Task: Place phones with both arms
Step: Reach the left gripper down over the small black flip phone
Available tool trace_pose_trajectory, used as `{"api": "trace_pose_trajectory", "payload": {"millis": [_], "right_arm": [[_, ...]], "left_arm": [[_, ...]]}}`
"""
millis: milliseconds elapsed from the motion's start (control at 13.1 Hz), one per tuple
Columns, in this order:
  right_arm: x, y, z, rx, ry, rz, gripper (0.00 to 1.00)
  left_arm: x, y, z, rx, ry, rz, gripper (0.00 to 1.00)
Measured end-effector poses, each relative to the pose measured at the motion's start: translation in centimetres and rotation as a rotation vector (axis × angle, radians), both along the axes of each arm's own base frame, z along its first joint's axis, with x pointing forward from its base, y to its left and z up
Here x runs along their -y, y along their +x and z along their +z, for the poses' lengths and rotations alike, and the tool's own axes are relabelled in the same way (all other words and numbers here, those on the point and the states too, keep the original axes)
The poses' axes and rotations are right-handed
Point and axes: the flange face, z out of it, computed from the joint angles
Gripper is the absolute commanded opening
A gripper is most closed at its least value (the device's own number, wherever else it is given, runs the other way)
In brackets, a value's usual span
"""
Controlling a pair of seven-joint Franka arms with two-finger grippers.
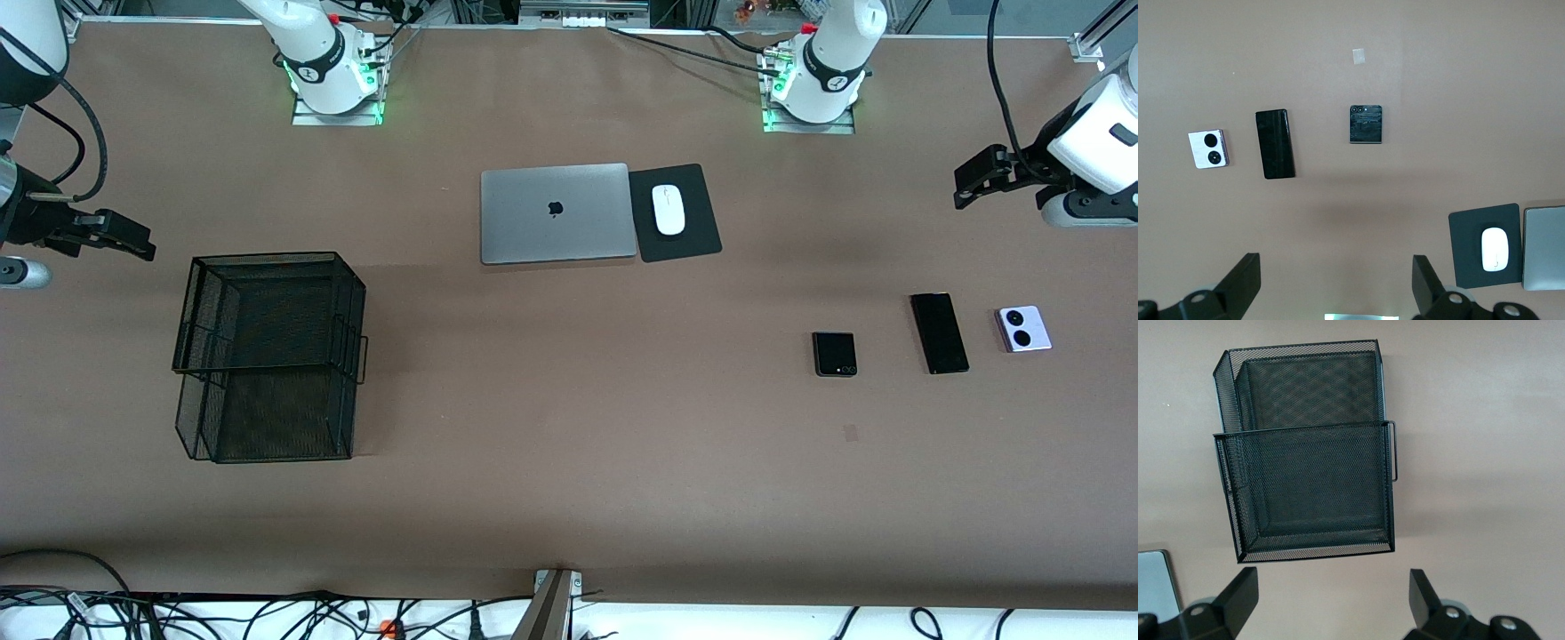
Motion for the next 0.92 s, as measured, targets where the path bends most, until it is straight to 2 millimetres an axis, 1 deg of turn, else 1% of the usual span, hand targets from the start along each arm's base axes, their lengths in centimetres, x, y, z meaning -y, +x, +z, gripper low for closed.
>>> {"api": "trace_pose_trajectory", "payload": {"millis": [76, 153, 382, 459, 612, 918], "right_arm": [[0.0, 0.0, 0.0, -0.001, 0.0, 0.0, 0.96], [0.0, 0.0, -0.1, -0.001, 0.0, 0.0, 0.95], [0.0, 0.0, -0.1, -0.003, 0.0, 0.0, 0.96], [0.0, 0.0, -0.1, -0.003, 0.0, 0.0, 0.99], [0.0, 0.0, -0.1, -0.004, 0.0, 0.0, 1.0], [-0.1, -0.1, 0.0, -0.002, 0.0, 0.002, 1.0]], "left_arm": [[0.0, 0.0, 0.0, -0.001, 0.0, 0.0, 1.0], [0.0, 0.0, -0.1, -0.002, -0.001, 0.0, 1.0], [0.0, 0.1, -0.2, -0.007, -0.008, 0.002, 1.0], [0.0, 0.1, -0.2, -0.008, -0.008, 0.002, 1.0], [0.0, 0.1, -0.4, -0.019, -0.008, 0.002, 1.0], [0.1, 0.5, -1.8, -0.06, -0.007, 0.002, 1.0]]}}
